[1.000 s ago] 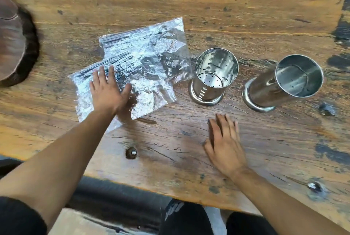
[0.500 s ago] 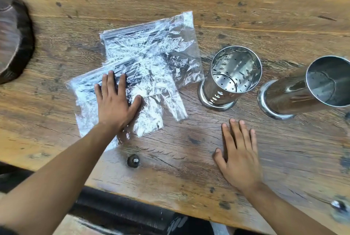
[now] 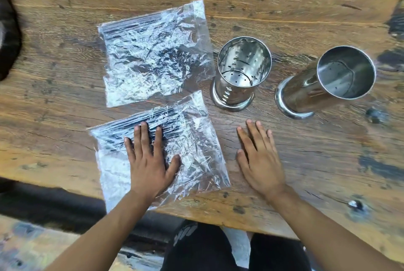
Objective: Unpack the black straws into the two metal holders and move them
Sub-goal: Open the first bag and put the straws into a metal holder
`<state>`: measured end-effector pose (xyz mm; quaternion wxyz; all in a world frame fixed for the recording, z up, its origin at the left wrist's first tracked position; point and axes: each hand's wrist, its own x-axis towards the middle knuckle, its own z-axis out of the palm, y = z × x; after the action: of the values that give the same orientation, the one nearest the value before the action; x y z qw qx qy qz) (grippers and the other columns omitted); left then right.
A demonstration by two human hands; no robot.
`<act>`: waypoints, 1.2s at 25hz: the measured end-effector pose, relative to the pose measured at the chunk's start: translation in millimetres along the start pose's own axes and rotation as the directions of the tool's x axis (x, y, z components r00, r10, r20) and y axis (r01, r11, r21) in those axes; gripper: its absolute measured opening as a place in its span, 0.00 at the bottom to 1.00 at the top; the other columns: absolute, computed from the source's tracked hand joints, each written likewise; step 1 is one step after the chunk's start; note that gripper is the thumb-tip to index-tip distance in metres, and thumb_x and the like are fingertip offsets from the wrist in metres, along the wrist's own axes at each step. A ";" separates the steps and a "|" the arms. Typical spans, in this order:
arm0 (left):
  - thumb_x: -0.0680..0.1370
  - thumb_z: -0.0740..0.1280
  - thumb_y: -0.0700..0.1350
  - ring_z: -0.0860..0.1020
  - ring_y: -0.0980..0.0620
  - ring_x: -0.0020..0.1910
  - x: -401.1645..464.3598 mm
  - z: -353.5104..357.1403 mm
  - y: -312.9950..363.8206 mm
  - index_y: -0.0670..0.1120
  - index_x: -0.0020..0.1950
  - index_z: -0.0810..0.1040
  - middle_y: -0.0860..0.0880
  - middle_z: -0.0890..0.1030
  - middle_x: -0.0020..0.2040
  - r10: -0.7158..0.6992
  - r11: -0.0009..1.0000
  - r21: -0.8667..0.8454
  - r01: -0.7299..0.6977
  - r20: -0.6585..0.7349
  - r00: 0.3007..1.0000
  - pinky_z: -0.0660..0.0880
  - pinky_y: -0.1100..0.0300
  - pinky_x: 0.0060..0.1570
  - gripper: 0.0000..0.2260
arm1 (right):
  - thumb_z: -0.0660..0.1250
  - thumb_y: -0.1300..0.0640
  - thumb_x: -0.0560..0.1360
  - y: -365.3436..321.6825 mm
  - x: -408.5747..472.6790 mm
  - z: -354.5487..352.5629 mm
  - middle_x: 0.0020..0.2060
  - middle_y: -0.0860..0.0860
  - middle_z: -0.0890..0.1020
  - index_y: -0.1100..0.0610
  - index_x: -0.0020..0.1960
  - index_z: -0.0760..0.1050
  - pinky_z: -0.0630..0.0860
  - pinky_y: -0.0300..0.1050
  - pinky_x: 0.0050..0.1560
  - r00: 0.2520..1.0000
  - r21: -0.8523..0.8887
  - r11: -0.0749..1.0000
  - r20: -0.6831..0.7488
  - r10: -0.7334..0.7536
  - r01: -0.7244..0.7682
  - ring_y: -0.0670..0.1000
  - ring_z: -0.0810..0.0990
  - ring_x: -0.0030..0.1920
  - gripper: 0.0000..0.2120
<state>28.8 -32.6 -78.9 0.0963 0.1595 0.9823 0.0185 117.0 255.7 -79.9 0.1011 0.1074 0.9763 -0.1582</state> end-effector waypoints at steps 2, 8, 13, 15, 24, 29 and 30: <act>0.78 0.55 0.65 0.44 0.37 0.82 -9.3 1.3 15.0 0.43 0.83 0.54 0.37 0.45 0.83 0.045 0.999 0.000 -0.045 0.003 0.999 0.48 0.30 0.76 0.40 | 0.53 0.47 0.84 15.3 -4.3 -3.2 0.83 0.53 0.55 0.50 0.82 0.59 0.42 0.58 0.82 1.000 -0.009 1.000 0.003 0.026 -0.026 0.55 0.49 0.83 0.27; 0.76 0.62 0.62 0.47 0.34 0.82 -36.6 6.9 77.4 0.41 0.82 0.59 0.34 0.49 0.82 0.196 0.981 -0.001 -0.196 0.019 0.980 0.49 0.29 0.76 0.40 | 0.51 0.45 0.84 66.6 -42.0 -15.5 0.83 0.53 0.54 0.53 0.83 0.57 0.43 0.60 0.81 0.980 0.008 0.980 -0.026 0.200 -0.200 0.55 0.47 0.83 0.29; 0.75 0.63 0.62 0.52 0.33 0.81 -46.9 8.3 116.1 0.41 0.80 0.64 0.33 0.54 0.81 0.254 0.967 -0.012 -0.254 0.008 0.967 0.52 0.29 0.75 0.39 | 0.53 0.47 0.84 77.9 -61.5 -18.7 0.83 0.53 0.56 0.53 0.82 0.60 0.37 0.53 0.81 0.956 0.097 0.956 -0.069 0.285 -0.278 0.55 0.48 0.83 0.28; 0.76 0.63 0.62 0.55 0.34 0.81 -46.0 3.7 123.3 0.41 0.78 0.68 0.34 0.58 0.80 0.252 0.967 -0.039 -0.253 -0.026 0.967 0.53 0.30 0.75 0.36 | 0.56 0.50 0.83 79.9 -63.0 -19.7 0.82 0.53 0.58 0.54 0.80 0.63 0.38 0.53 0.81 0.955 0.154 0.950 -0.081 0.287 -0.272 0.55 0.50 0.83 0.26; 0.81 0.50 0.63 0.42 0.41 0.83 1.4 -13.8 123.2 0.44 0.84 0.51 0.40 0.47 0.84 0.253 0.967 0.014 -0.254 0.038 0.967 0.40 0.37 0.79 0.36 | 0.67 0.42 0.79 26.0 -47.8 -41.3 0.51 0.47 0.77 0.51 0.59 0.76 0.64 0.42 0.58 0.882 0.353 0.843 -0.092 0.462 -0.405 0.45 0.69 0.52 0.15; 0.82 0.47 0.64 0.41 0.45 0.83 9.5 -1.1 124.1 0.46 0.84 0.46 0.44 0.45 0.84 0.292 0.947 0.102 -0.304 0.118 0.949 0.42 0.37 0.79 0.36 | 0.68 0.42 0.79 16.9 -38.3 -37.4 0.43 0.45 0.78 0.51 0.53 0.76 0.72 0.45 0.58 0.886 0.343 0.827 0.033 0.463 -0.445 0.47 0.76 0.47 0.12; 0.82 0.48 0.64 0.43 0.46 0.83 9.3 0.1 123.6 0.46 0.84 0.47 0.44 0.46 0.84 0.291 0.948 0.101 -0.302 0.112 0.950 0.42 0.37 0.79 0.36 | 0.68 0.44 0.79 18.4 -35.6 -37.7 0.42 0.46 0.79 0.52 0.53 0.77 0.76 0.47 0.57 0.884 0.332 0.830 0.026 0.467 -0.448 0.48 0.77 0.46 0.12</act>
<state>58.5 87.5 -72.5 0.1299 0.3113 0.9408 -0.0322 149.3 278.8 -41.8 0.0892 0.3577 0.8842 -0.2868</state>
